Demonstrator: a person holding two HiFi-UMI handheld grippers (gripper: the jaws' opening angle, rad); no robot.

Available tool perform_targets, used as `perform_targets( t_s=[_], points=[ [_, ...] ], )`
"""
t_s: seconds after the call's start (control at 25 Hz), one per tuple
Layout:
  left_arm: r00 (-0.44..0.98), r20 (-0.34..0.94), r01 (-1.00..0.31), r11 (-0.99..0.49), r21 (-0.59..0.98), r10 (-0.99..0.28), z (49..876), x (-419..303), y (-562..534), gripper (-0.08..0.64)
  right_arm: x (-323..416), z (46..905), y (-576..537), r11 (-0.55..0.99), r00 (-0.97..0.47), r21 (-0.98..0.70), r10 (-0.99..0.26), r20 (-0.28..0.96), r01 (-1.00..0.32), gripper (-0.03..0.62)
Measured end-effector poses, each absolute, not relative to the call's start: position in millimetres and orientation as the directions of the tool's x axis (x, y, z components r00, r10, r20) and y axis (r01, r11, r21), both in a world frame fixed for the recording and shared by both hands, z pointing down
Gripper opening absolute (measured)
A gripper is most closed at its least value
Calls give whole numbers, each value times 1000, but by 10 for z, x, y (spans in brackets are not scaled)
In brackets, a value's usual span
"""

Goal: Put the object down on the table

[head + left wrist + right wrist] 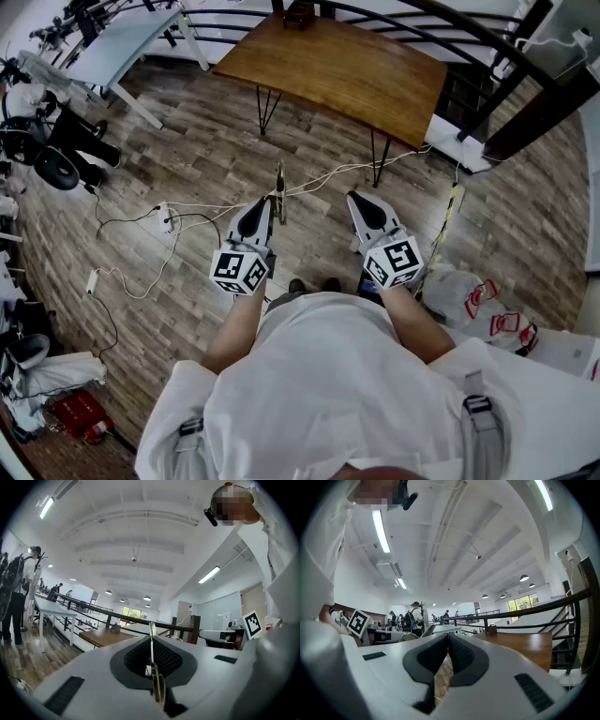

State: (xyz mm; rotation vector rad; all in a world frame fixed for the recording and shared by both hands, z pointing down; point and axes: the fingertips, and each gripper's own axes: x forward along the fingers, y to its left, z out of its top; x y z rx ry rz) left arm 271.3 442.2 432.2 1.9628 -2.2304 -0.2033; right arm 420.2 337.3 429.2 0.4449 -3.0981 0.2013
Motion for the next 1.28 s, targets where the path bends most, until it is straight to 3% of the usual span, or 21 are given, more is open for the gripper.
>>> perform_targets(
  t_s=[0.92,1.28],
  points=[
    [-158,31,-928,160,336,-987,4530,2684,4372,20,4309,4586,3140,962,-977,-168,-213,22,-213,26],
    [-175,45,-908,179,380,-984,4784,2102,4004,20,3841,4847,2751,959,-976,-184,-204,68,-214,26]
  ],
)
